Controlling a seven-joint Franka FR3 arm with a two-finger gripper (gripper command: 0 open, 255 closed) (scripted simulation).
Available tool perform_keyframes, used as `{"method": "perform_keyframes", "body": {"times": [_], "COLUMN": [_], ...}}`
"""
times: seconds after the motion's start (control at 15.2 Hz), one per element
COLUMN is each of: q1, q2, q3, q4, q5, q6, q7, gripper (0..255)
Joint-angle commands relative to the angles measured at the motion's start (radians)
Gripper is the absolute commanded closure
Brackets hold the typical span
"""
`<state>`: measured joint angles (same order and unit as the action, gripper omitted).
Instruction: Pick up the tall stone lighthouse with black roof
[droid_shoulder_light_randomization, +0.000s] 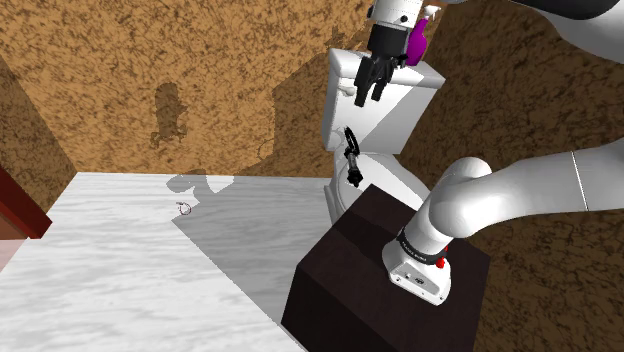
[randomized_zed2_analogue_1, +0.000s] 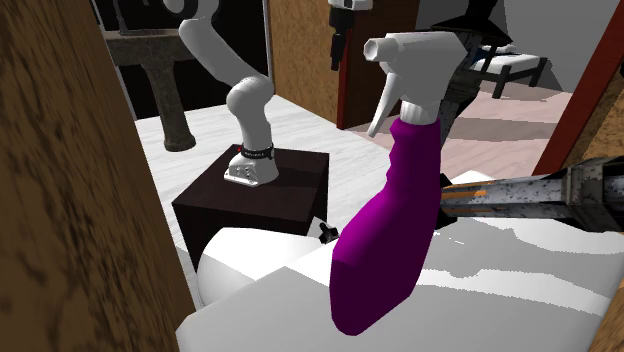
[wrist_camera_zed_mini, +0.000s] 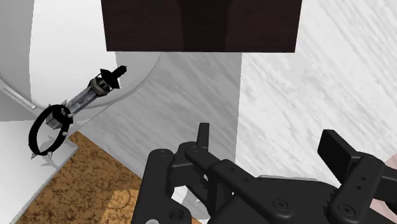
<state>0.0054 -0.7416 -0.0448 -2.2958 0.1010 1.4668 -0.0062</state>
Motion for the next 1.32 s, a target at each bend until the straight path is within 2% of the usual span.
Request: {"method": "perform_keyframes", "body": {"times": [0.0, 0.66, 1.25], "q1": [0.000, -0.096, -0.181], "q2": [0.000, 0.148, 0.366], "q3": [0.000, -0.044, -0.099], "q4": [0.000, -0.167, -0.231], "q5": [0.000, -0.056, -0.097], "q6": [0.000, 0.313, 0.596], "q7": [0.000, 0.062, 0.120], "gripper": [0, 0, 0]}}
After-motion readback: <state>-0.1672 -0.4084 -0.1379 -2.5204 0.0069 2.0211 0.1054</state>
